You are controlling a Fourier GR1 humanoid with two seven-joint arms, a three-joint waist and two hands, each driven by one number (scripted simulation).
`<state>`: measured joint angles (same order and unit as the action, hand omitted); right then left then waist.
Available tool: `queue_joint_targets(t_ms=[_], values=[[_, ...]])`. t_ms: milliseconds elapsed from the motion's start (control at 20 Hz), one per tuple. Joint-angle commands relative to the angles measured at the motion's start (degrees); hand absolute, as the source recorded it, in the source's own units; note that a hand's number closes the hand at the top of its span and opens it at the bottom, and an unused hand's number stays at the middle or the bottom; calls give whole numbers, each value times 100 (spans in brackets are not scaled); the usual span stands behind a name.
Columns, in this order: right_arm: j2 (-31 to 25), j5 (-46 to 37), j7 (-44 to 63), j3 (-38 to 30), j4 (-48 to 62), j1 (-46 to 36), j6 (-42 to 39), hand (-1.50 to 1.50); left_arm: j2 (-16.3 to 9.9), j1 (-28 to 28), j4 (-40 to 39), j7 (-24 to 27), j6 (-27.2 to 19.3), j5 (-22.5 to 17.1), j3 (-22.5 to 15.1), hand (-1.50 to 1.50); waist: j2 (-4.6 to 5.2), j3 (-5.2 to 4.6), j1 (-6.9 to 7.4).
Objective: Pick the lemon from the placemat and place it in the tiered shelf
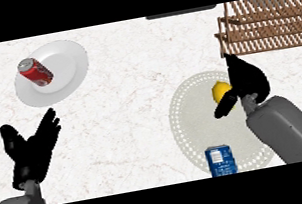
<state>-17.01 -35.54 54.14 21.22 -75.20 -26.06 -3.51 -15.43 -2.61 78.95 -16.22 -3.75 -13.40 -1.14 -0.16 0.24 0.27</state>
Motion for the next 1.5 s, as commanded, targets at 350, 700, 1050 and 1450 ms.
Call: queue_joint_targets(t_ms=[350,700,1050,1450], values=[[308,-542,-1188,-684,922,-52,396,-150,431,210,-133,200,-29,392,-48,0,20,-23,-1],[445,-549,-1726,-746,1636,-345,-53,150,210,-162,-187,-164,102,341,235,0,29,-23,20],[843,-708,-2040,-451,1351,-68,-303,150,208,97,-369,219,364,271,450,0,15,-24,-9],[145,-161,-3494,-633,263,532,-801,150,320,-16,-267,-1,291,318,397,0,-5,-24,-103]])
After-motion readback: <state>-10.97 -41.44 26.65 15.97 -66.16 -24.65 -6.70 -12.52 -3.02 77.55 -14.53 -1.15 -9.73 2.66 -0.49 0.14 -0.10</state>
